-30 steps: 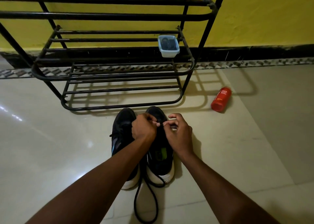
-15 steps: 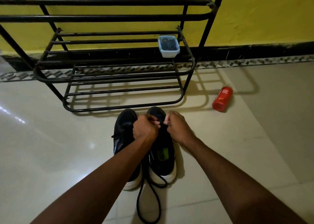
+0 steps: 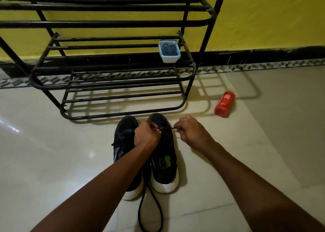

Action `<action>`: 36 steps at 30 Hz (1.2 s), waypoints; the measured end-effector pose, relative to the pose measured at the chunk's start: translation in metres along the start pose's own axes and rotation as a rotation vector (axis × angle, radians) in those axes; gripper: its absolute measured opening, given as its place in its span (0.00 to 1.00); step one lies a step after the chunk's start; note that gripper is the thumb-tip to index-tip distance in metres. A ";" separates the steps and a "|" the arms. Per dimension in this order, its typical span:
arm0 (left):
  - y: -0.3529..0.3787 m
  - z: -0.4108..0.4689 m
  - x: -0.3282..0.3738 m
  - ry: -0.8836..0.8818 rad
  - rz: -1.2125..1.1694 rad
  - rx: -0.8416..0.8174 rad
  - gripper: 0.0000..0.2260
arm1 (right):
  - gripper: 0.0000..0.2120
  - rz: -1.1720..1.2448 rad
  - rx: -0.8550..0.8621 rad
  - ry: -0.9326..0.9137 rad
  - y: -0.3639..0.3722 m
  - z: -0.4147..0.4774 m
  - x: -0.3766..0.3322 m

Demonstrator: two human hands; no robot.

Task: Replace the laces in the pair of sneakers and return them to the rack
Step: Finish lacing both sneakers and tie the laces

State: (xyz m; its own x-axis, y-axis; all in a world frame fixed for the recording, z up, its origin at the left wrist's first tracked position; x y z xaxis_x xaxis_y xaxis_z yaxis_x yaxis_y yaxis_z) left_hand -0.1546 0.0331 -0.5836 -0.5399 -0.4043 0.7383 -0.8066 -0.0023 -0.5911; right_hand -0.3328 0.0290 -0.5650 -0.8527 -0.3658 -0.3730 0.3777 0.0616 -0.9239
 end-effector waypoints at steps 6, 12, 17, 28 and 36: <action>-0.001 -0.001 0.000 0.024 0.014 -0.006 0.05 | 0.13 1.410 0.701 0.646 -0.036 0.005 0.002; -0.002 -0.002 0.000 0.047 0.008 -0.017 0.05 | 0.08 0.781 0.144 0.373 -0.027 -0.006 0.011; -0.002 -0.002 0.001 0.071 -0.001 -0.029 0.07 | 0.10 -0.050 -0.168 0.177 -0.017 -0.022 0.040; -0.009 -0.004 0.012 0.100 -0.081 -0.089 0.05 | 0.15 0.117 0.003 0.411 -0.021 -0.053 0.044; -0.064 -0.045 0.068 0.407 -0.152 -0.116 0.02 | 0.16 0.436 0.071 0.256 -0.057 -0.025 -0.023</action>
State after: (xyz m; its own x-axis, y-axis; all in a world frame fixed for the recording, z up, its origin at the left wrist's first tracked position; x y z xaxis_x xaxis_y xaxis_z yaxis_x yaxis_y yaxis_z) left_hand -0.1503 0.0467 -0.4814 -0.4447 -0.0142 0.8956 -0.8934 0.0784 -0.4424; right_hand -0.3436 0.0568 -0.5063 -0.6681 -0.0803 -0.7397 0.7340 0.0917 -0.6729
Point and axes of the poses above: each hand's wrist, its own z-axis towards the middle knuckle, its own y-axis out of the palm, x = y × z, the point moved 4 cm from there along z, towards the middle knuckle, and after that the axes turned 2 degrees about y, right-handed, at the moved point
